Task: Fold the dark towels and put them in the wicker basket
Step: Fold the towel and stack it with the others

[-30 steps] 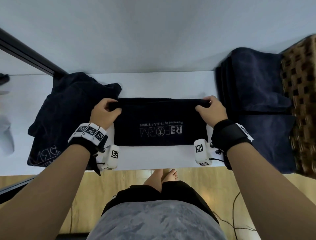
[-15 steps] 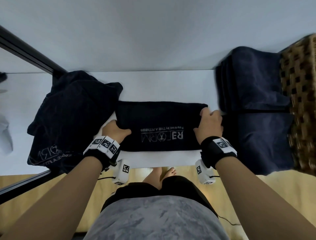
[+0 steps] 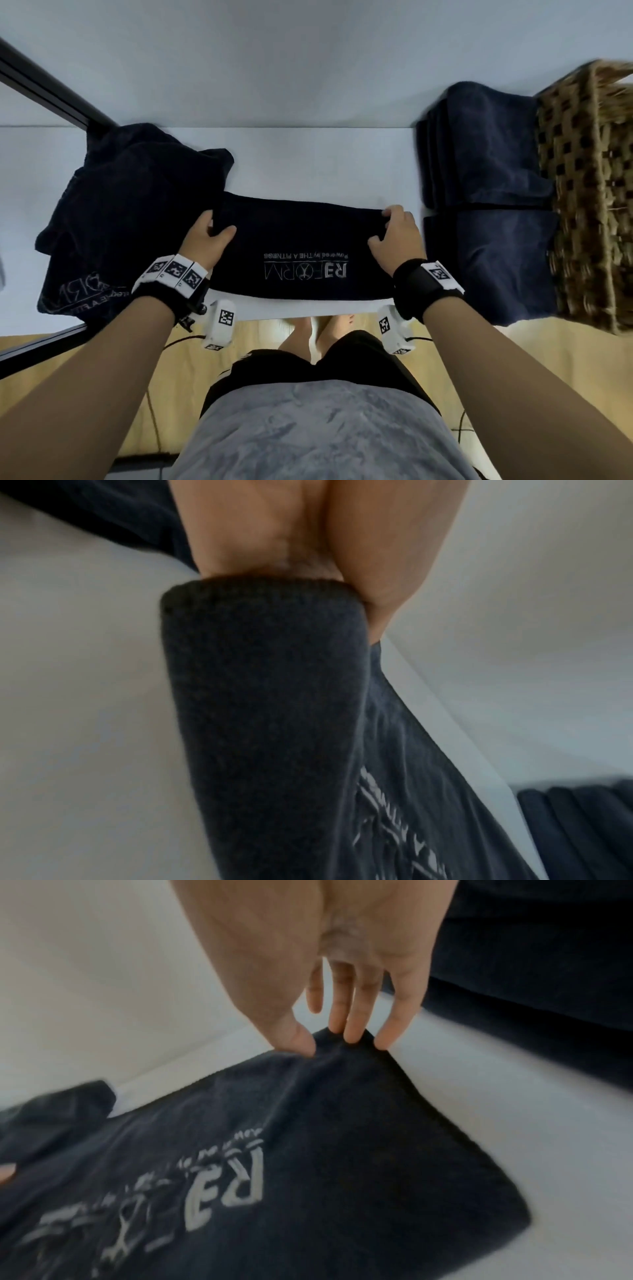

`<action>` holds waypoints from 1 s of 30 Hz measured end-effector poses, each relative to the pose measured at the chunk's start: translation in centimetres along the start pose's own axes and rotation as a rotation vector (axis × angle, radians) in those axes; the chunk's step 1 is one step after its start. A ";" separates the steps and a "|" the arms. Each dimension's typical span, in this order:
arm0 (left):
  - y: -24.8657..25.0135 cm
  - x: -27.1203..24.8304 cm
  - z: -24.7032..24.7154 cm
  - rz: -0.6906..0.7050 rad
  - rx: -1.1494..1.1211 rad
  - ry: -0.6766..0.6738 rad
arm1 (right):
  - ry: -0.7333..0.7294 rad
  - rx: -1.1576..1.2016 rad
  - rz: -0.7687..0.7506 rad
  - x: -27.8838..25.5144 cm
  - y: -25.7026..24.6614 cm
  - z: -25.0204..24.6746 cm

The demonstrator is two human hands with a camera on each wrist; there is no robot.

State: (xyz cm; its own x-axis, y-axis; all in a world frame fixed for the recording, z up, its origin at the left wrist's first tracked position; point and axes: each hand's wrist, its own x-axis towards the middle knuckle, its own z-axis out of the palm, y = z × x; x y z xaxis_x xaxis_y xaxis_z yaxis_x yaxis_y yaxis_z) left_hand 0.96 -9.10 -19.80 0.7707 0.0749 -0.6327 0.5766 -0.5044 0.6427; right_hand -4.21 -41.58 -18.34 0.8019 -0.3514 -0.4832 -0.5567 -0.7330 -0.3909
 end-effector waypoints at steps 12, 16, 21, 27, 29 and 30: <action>5.9 -9.0 6.3 0.246 0.227 0.111 | -0.464 0.126 -0.125 -2.0 0.1 2.5; 6.5 -9.4 10.4 0.219 0.275 0.066 | -0.583 0.342 -0.057 -2.9 -1.2 3.3; 6.7 -8.6 14.7 0.180 0.355 0.054 | -0.614 0.577 0.095 -3.9 -1.1 3.8; 5.0 -9.1 16.1 0.271 0.332 -0.048 | -0.619 0.816 0.281 -3.4 -0.5 3.5; 4.2 -9.4 15.2 0.275 0.207 0.024 | -0.565 0.752 0.242 -3.2 -0.6 4.0; 3.7 -9.5 14.5 0.268 0.156 0.098 | -0.520 0.688 0.204 -3.1 -0.6 4.3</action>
State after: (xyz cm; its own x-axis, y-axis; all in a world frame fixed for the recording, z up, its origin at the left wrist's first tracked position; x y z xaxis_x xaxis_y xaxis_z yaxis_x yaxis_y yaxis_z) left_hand -8.16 -24.18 -17.72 0.9163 0.0002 -0.4006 0.3071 -0.6425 0.7020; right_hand -7.27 -37.57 -19.97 0.5663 -0.0050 -0.8242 -0.8192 -0.1133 -0.5622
